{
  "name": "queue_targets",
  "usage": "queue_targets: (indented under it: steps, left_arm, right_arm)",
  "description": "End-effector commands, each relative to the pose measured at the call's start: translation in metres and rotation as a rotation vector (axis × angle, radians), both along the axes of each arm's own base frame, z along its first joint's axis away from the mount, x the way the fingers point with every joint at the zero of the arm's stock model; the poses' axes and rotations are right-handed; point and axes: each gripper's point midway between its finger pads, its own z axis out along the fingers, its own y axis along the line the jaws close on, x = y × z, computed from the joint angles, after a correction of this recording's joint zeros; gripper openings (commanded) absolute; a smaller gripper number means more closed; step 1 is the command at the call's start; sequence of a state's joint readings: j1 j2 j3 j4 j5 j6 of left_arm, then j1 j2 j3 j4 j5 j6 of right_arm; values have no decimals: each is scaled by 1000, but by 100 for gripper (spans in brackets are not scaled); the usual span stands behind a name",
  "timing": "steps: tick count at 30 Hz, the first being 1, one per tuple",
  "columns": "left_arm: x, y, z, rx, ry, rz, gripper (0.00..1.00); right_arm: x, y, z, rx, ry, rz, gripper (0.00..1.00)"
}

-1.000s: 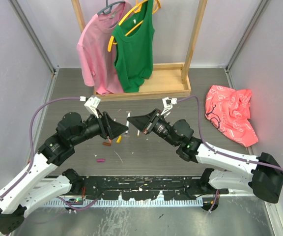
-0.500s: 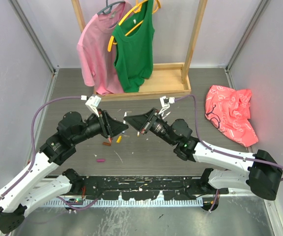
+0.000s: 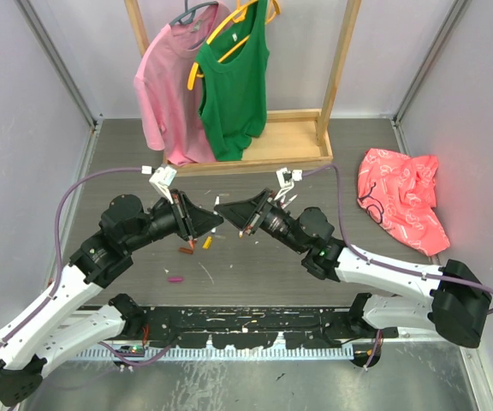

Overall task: Insert the pens into the pen caps
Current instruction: Pick up the pen from the center of the board.

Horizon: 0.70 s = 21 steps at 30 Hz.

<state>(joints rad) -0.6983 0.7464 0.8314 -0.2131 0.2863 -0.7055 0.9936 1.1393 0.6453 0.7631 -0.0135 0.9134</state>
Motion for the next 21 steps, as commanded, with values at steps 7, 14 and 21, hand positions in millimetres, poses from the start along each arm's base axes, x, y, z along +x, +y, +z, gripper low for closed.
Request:
queue_targets:
  steps: [7,14,21]
  left_arm:
    - [8,4,15,-35,-56,42,3]
    - [9,13,3,34,-32,80,0]
    - [14,24,-22,163,52,133,0]
  right_arm:
    - [-12,-1,24,23,-83,22,25]
    - [-7,-14,23,-53,-104,-43,44]
    - [4,-44,3,-183,-87,-183,48]
